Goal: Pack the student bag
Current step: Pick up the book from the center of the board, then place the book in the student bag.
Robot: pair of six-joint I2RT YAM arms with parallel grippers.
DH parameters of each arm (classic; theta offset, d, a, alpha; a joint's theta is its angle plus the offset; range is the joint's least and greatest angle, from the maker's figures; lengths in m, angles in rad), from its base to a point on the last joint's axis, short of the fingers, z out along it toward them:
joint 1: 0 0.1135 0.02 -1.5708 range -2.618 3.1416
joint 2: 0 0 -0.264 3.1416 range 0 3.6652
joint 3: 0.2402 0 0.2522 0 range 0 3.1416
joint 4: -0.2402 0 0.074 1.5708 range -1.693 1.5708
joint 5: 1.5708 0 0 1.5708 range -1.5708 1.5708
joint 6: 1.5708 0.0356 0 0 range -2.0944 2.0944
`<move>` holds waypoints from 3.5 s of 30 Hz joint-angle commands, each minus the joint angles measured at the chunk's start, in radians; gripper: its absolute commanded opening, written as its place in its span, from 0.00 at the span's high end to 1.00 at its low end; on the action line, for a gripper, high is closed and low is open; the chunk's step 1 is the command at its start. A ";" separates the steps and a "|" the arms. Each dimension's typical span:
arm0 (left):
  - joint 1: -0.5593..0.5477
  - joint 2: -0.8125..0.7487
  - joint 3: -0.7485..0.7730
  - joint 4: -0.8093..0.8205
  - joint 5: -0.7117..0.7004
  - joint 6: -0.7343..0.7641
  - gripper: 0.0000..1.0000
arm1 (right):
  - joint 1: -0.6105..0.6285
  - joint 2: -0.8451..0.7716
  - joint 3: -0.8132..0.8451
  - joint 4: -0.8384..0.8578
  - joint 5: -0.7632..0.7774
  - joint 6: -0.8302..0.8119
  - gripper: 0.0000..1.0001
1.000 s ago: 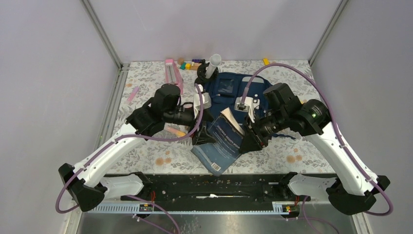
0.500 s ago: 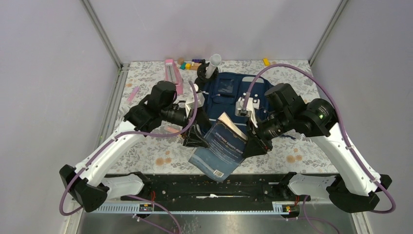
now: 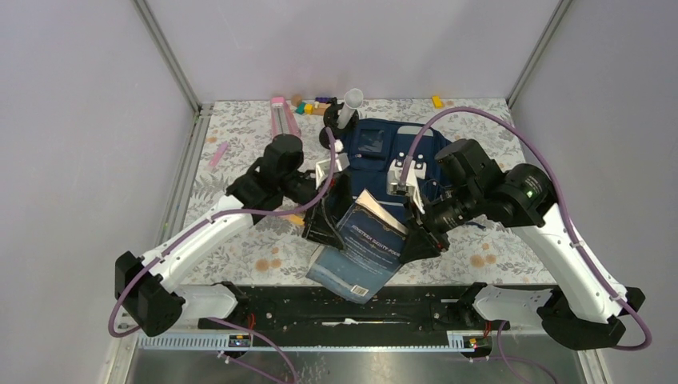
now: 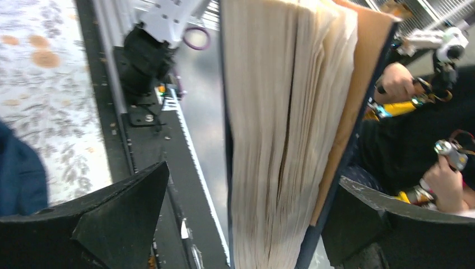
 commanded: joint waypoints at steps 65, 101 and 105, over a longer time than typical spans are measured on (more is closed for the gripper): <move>0.037 -0.193 -0.176 0.958 -0.284 -0.612 1.00 | 0.012 -0.312 -0.732 1.618 0.102 0.842 0.80; -0.243 0.314 -0.001 0.008 -1.068 0.520 0.18 | -0.548 -0.576 -0.733 0.773 0.919 0.742 1.00; -0.243 0.417 0.075 -0.010 -1.017 0.516 0.26 | -0.549 -0.625 -0.766 0.786 0.896 0.766 1.00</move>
